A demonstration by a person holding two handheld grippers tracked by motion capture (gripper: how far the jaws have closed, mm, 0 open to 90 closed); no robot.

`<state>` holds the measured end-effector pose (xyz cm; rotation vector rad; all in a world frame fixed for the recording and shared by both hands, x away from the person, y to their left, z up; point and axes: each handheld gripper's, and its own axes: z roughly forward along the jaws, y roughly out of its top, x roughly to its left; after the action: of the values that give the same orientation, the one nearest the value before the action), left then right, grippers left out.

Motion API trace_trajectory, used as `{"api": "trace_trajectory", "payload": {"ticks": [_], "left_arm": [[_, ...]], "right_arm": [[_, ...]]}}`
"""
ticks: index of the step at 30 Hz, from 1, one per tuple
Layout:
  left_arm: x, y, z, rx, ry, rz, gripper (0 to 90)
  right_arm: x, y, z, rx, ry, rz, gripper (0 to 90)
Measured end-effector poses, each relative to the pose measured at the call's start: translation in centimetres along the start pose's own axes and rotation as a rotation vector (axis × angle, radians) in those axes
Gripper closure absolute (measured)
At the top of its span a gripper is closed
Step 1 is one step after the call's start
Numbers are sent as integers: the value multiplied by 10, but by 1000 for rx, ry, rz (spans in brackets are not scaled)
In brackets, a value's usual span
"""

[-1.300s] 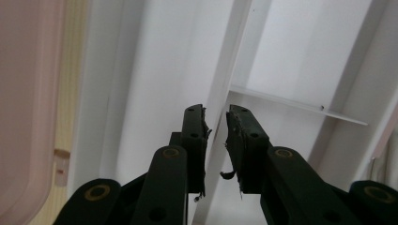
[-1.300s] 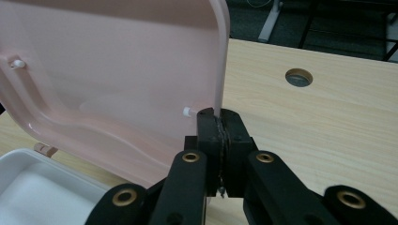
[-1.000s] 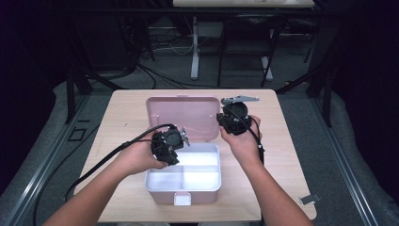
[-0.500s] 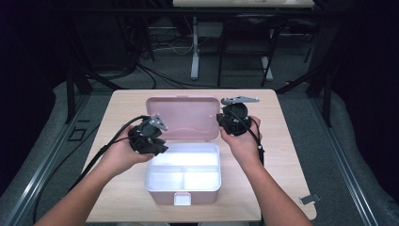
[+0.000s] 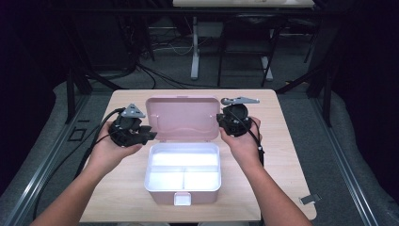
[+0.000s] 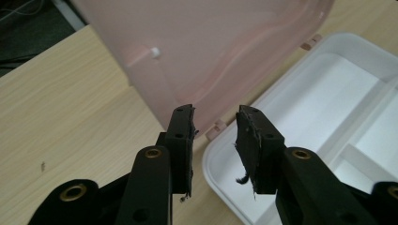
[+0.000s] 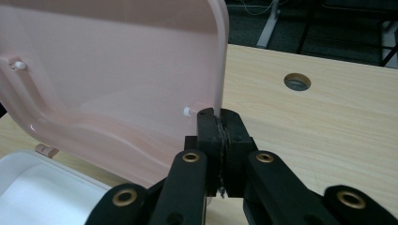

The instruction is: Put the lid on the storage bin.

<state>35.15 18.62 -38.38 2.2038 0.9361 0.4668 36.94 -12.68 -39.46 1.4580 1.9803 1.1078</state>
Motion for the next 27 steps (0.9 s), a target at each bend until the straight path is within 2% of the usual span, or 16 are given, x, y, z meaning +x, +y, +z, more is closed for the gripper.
{"api": "trace_trajectory", "payload": {"ticks": [2,4,6,14,19,20,22,26,27], "left_arm": [[4,0,-5,-34,1,-27,658],[7,0,-7,-61,22,-45,649],[11,0,-10,-87,44,-55,639],[21,3,-9,-169,105,-92,663],[24,10,-5,-197,146,-107,667],[25,11,-5,-201,148,-110,667],[26,13,-4,-221,159,-119,667],[28,17,0,-257,149,-145,700],[28,17,1,-263,149,-150,714]], "right_arm": [[0,0,0,-1,15,1,887],[0,0,0,-4,10,1,887],[0,-1,0,-6,-5,3,887],[1,-3,-1,-21,0,2,887],[1,-3,-1,-23,1,2,887],[0,-3,-2,-22,14,2,887],[0,-4,-2,-24,5,1,887],[0,-4,-2,-26,4,-1,887],[0,-4,-2,-25,19,-1,887]]}}
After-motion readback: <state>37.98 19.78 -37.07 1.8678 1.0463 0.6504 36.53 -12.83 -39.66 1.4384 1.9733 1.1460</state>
